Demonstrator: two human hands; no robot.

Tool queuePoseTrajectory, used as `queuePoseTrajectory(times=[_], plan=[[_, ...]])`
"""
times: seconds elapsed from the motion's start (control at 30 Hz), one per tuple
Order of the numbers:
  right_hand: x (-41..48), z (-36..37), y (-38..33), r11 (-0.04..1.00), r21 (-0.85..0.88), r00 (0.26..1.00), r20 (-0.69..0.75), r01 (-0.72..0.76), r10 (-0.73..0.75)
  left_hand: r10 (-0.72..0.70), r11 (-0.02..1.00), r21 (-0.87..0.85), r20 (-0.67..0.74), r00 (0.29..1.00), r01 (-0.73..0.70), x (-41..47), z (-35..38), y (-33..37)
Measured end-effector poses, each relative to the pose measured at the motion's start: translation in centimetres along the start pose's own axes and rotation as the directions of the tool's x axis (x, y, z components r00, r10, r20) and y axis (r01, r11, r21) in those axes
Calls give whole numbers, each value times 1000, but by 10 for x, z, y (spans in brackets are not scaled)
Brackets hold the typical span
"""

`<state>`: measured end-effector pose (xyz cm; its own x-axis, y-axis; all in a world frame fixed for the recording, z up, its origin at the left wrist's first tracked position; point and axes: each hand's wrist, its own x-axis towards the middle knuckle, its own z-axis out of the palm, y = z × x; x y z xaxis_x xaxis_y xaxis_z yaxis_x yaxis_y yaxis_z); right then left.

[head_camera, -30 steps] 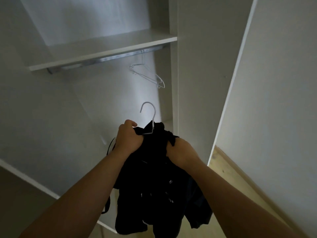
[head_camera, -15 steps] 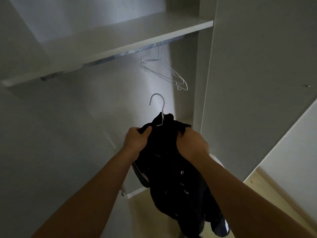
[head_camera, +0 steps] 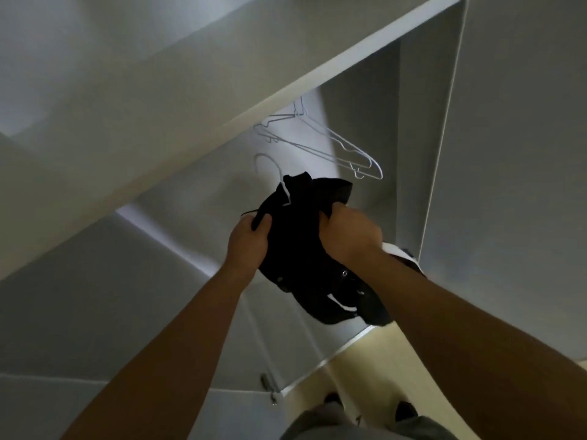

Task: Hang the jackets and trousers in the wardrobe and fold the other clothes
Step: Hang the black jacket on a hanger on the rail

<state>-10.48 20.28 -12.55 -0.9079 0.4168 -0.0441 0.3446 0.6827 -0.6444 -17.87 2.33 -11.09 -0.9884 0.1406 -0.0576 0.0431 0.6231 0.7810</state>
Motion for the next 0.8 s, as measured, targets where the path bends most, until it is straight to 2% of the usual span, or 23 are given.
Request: queuePoseTrajectory(times=[0.13,0.33,0.57,0.8], plan=[[37,24,-18,1000,-11,998,-68,-1,0,61,997,-43,-7,998,-62,53,-1,-12],[84,45,-46,1000,-9,967,-254,-18,15,289,956,-55,6,957,-288,103,-2,-20],[114,51,-61,997,56,941,-336,49,-27,345,937,-62,-3,939,-344,135,-19,-14],[145,39,-81,989,143,934,-357,31,22,345,935,-96,20,939,-341,160,-26,-1]])
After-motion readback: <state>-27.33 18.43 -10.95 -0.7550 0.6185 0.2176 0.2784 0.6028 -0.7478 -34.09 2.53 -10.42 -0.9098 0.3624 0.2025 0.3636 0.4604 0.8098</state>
